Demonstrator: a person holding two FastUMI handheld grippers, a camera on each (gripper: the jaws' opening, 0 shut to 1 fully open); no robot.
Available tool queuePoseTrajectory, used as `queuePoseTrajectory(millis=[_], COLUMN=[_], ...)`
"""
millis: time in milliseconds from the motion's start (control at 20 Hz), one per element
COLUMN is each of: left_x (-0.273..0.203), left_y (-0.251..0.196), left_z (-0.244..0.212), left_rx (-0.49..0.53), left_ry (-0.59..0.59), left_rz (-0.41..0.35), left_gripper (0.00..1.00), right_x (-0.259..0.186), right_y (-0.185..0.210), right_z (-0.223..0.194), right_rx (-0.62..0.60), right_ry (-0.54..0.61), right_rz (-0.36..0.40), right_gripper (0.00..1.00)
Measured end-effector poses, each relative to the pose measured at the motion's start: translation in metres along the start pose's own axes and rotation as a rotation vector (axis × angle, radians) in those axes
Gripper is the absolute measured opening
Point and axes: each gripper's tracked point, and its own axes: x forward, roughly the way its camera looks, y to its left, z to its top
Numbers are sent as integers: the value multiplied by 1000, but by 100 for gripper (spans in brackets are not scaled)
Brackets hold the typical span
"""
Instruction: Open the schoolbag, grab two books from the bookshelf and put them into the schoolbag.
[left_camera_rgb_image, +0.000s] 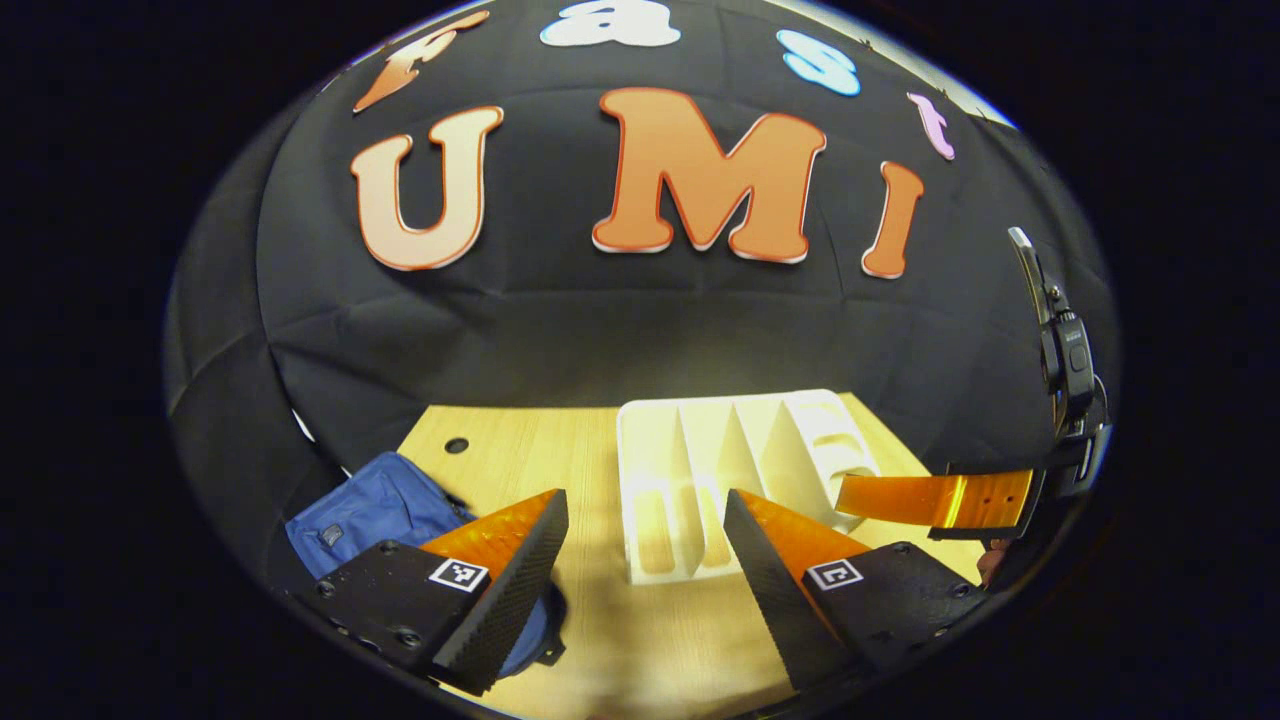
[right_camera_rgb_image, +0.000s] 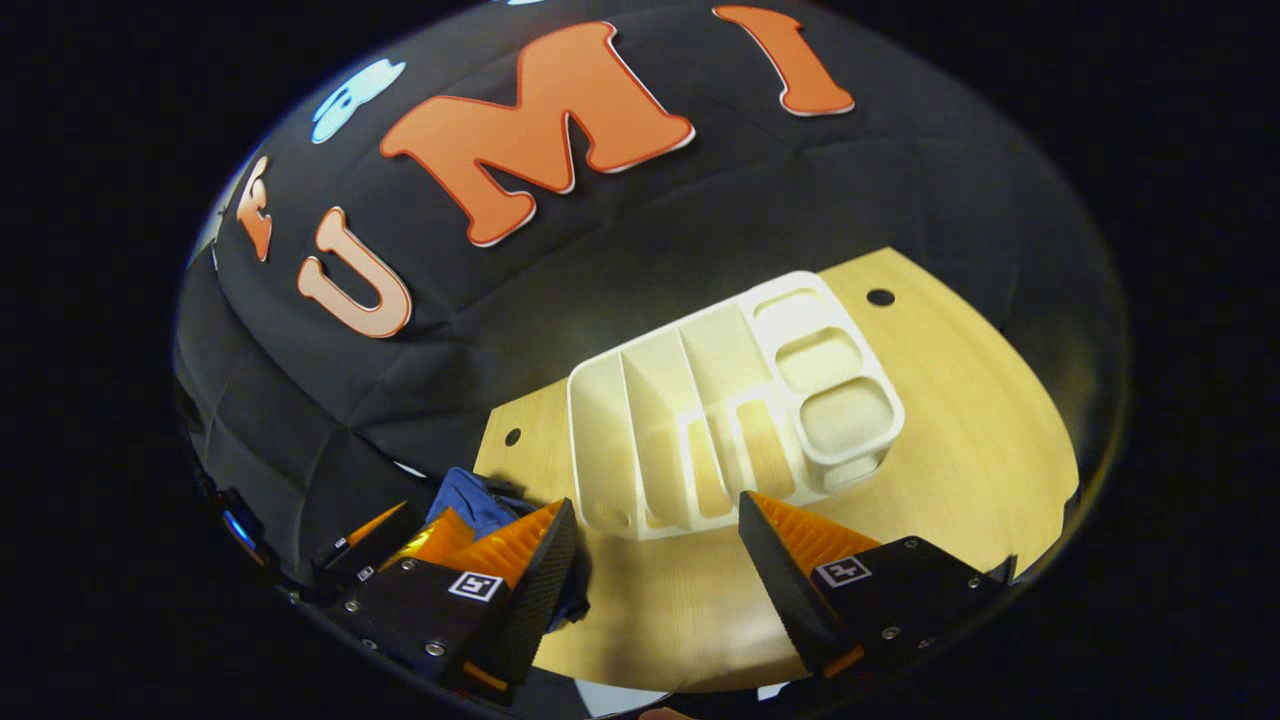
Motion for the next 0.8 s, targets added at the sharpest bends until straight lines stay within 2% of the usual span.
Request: queuePoseTrajectory(millis=[450,600,650,800], left_x=[-32,-43,-47,-57], left_y=[-16,-24,-26,-24], left_z=[81,97,99,109], left_rx=[-1,22,28,25], left_ry=[-344,-420,-435,-515], left_rz=[14,31,33,52], left_gripper=[99,97,99,97], right_x=[-53,-76,-81,-95], right_y=[-2,1,3,9], right_z=[77,99,99,110], right_rx=[-201,-274,-288,-308], right_ry=[-337,-466,-500,-584], right_rz=[-31,-61,-68,-65], right_gripper=[97,97,97,97])
